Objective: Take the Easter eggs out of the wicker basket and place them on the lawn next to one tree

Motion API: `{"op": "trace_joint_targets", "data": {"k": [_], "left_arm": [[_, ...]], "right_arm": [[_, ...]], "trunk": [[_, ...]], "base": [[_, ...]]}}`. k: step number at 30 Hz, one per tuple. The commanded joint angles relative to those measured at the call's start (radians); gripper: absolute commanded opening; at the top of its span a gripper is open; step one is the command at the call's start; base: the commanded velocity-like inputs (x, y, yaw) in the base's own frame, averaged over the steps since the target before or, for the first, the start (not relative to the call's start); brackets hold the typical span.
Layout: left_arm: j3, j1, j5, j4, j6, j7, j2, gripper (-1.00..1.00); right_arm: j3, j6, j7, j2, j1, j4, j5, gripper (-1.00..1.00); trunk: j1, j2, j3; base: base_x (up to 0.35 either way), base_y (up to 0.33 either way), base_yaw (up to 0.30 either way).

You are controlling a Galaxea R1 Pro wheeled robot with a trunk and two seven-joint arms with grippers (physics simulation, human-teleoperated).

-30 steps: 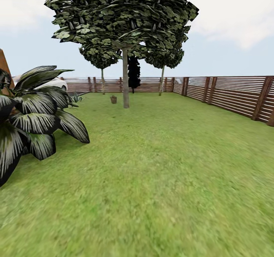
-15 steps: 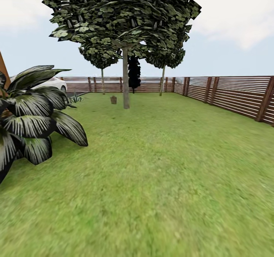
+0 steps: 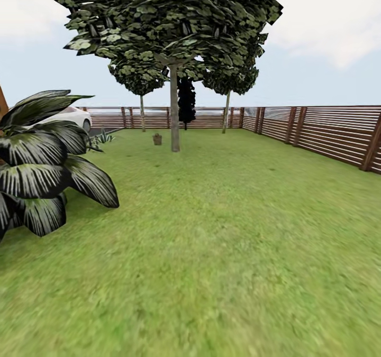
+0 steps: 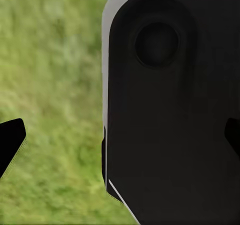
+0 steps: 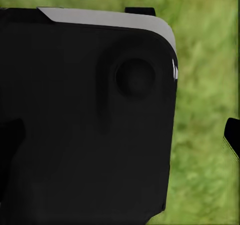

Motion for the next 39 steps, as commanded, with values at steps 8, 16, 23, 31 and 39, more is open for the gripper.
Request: {"op": "trace_joint_targets", "data": {"k": [8, 16, 23, 31, 39], "left_arm": [[0.000, 0.000, 0.002, 0.000, 0.000, 0.000, 0.000, 1.00], [0.000, 0.000, 0.002, 0.000, 0.000, 0.000, 0.000, 1.00], [0.000, 0.000, 0.002, 0.000, 0.000, 0.000, 0.000, 1.00], [0.000, 0.000, 0.002, 0.000, 0.000, 0.000, 0.000, 1.00], [0.001, 0.000, 0.002, 0.000, 0.000, 0.000, 0.000, 1.00]], "right_arm": [[0.000, 0.000, 0.001, 0.000, -0.001, 0.002, 0.000, 1.00], [0.000, 0.000, 0.001, 0.000, -0.001, 0.001, 0.000, 1.00], [0.000, 0.000, 0.001, -0.001, -0.001, 0.000, 0.000, 1.00], [0.000, 0.000, 0.001, -0.001, -0.001, 0.001, 0.000, 1.00], [0.000, 0.000, 0.002, -0.002, -0.001, 0.000, 0.000, 1.00]], "trunk": [[0.001, 0.000, -0.001], [0.001, 0.000, -0.001], [0.001, 0.000, -0.001], [0.001, 0.000, -0.001], [0.001, 0.000, -0.001]], "base": [[0.334, 0.000, 0.000], [0.334, 0.000, 0.040], [0.334, 0.000, 0.168], [0.334, 0.000, 0.010], [0.334, 0.000, 0.000]]}}
